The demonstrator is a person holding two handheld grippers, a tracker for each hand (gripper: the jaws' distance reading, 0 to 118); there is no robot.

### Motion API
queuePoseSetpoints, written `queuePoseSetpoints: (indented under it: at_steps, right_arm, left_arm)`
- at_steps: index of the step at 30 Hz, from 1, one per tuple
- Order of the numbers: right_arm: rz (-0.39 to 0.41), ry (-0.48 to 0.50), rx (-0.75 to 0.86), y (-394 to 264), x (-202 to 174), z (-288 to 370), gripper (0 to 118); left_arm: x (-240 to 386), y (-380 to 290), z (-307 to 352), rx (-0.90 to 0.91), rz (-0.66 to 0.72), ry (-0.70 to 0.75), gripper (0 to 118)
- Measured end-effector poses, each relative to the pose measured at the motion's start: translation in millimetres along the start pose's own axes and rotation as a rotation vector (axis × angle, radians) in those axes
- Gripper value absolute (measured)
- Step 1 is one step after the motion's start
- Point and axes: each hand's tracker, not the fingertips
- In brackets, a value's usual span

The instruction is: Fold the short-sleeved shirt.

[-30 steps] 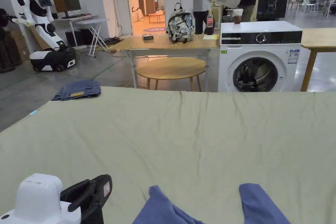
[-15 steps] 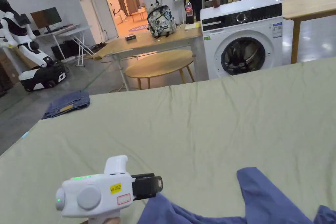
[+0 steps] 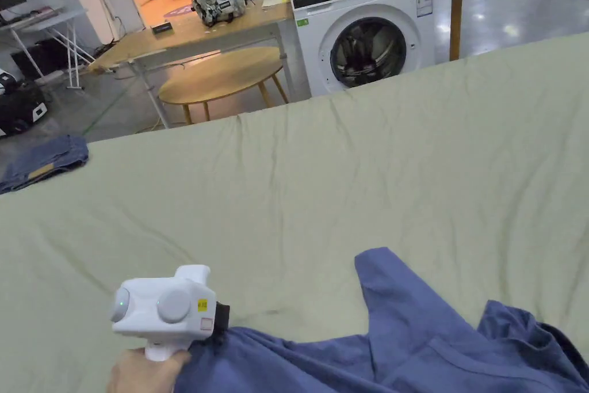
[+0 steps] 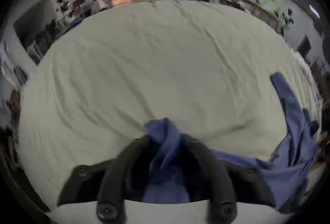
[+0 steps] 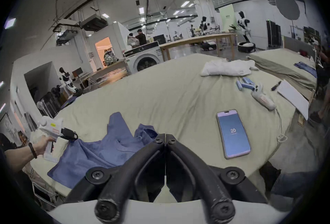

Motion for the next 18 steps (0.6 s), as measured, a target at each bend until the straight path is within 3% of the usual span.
queuePoseSetpoints:
  at_steps: [3, 4, 5, 6, 7, 9, 11, 13, 15, 16, 17, 18]
  right_arm:
    - [0.001, 0.000, -0.027, -6, -6, 0, 1]
    - [0.000, 0.002, -0.037, -8, -8, 0, 16]
    - [-0.011, 0.008, -0.066, -9, -13, 1, 51]
    - [-0.031, 0.020, -0.108, -12, -15, -2, 74]
    - [-0.056, 0.033, -0.145, -17, -17, -8, 87]
    - [-0.090, 0.063, -0.201, -28, -18, -21, 88]
    - [-0.199, 0.099, -0.202, -41, -18, -37, 88]
    - [-0.261, 0.140, -0.246, -48, -22, -53, 88]
    - [-0.253, 0.090, -0.295, -55, -27, -71, 87]
    - [-0.224, 0.084, -0.319, -59, -28, -80, 81]
    - [-0.202, 0.064, -0.317, -64, -33, -88, 49]
    - [-0.178, 0.043, -0.330, -66, -34, -91, 25]
  left_arm:
    - [14, -3, -3, -0.002, -0.077, 0.047, 1]
    - [14, -4, -5, -0.010, -0.055, 0.004, 1]
    - [15, -3, -10, -0.019, -0.046, 0.013, 1]
    - [14, -2, -14, -0.033, -0.047, 0.020, 1]
    - [13, -1, -17, -0.034, -0.048, 0.020, 1]
    - [10, 2, -18, -0.048, -0.023, 0.010, 1]
    - [8, 0, -18, -0.057, -0.008, -0.005, 1]
    - [8, -2, -16, -0.049, -0.018, -0.008, 1]
    - [7, -2, -17, -0.050, -0.007, -0.013, 1]
    - [6, -3, -17, -0.048, -0.002, -0.014, 1]
    - [6, -4, -17, -0.045, 0.000, -0.014, 1]
    - [8, -6, -13, -0.042, 0.003, -0.016, 1]
